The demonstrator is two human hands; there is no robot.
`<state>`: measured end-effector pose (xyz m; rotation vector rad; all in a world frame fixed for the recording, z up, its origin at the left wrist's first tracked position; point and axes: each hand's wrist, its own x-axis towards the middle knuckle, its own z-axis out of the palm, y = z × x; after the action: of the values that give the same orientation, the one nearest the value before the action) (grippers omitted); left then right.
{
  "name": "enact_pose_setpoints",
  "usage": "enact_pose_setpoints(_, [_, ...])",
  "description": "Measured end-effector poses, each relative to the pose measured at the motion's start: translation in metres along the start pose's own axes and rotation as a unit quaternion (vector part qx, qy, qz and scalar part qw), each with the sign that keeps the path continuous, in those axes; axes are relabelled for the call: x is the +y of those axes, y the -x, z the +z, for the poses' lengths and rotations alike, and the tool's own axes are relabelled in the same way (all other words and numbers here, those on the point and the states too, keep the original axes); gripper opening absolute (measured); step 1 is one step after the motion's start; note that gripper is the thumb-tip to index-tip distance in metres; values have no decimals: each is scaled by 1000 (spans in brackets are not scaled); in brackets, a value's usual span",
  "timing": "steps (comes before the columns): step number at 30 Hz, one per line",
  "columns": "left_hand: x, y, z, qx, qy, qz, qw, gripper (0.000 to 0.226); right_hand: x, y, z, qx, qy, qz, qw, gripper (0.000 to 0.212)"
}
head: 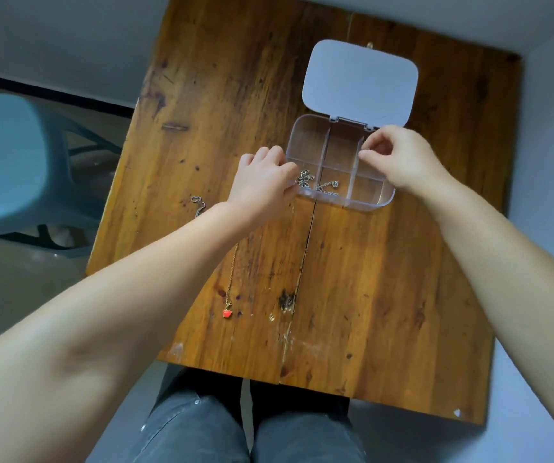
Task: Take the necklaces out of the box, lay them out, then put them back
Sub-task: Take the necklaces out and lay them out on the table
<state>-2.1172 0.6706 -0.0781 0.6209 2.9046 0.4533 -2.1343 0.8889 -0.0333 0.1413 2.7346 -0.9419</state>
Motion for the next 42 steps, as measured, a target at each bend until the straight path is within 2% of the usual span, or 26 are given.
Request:
enact_pose_setpoints(2, [10,1,-9,11,81,29,996,41,-15,20,-8,-34,-183,7,983,8])
enact_pose_setpoints(4, [28,1,-23,-20,231,58,971,55,-27,39,-12,-72,-334,19,940,13])
enact_pose_setpoints(6, [42,1,-35,-82,335,65,936,45,-34,56,-12,-93,-414,23,905,15])
enact_pose_setpoints(8, [46,3,-43,-133,386,54,911,23,-34,72,-12,-84,-458,34,885,15])
enact_pose_setpoints(12, [17,7,-53,-198,444,-2,874,32,-20,109,3,-43,-496,121,859,12])
enact_pose_setpoints(15, [-10,6,-50,-308,505,-30,806,31,-18,143,41,-65,-497,208,840,12])
enact_pose_setpoints(17, [-21,3,-43,-357,508,-44,783,33,-23,164,73,-84,-465,260,842,11])
enact_pose_setpoints(19, [-27,1,-36,-380,469,-54,795,35,-31,183,108,-79,-422,311,848,12])
enact_pose_setpoints(22, [-29,-4,-21,-389,297,-7,872,35,-44,206,159,-36,-391,384,836,12])
enact_pose_setpoints(25, [-23,-5,-3,-354,162,84,917,24,-58,218,199,-3,-385,400,832,10])
enact_pose_setpoints(28, [-18,3,16,-274,40,209,938,19,-68,220,224,15,-294,387,874,10])
enact_pose_setpoints(30, [-19,10,27,-218,-25,268,938,17,-70,218,229,17,-168,362,917,14])
enact_pose_setpoints(32, [-22,15,35,-175,-59,291,939,18,-71,216,228,2,-39,325,945,16])
enact_pose_setpoints(35, [-25,19,38,-140,-59,294,944,22,-68,213,216,-35,42,298,953,23])
enact_pose_setpoints(37, [-27,20,33,-115,-27,270,956,24,-64,205,198,-42,4,287,957,27])
enact_pose_setpoints(40, [-31,20,22,-44,40,185,981,22,-56,169,150,26,-59,215,975,19])
enact_pose_setpoints(42, [-32,17,16,-16,73,120,990,28,-50,127,116,87,-59,139,985,20])
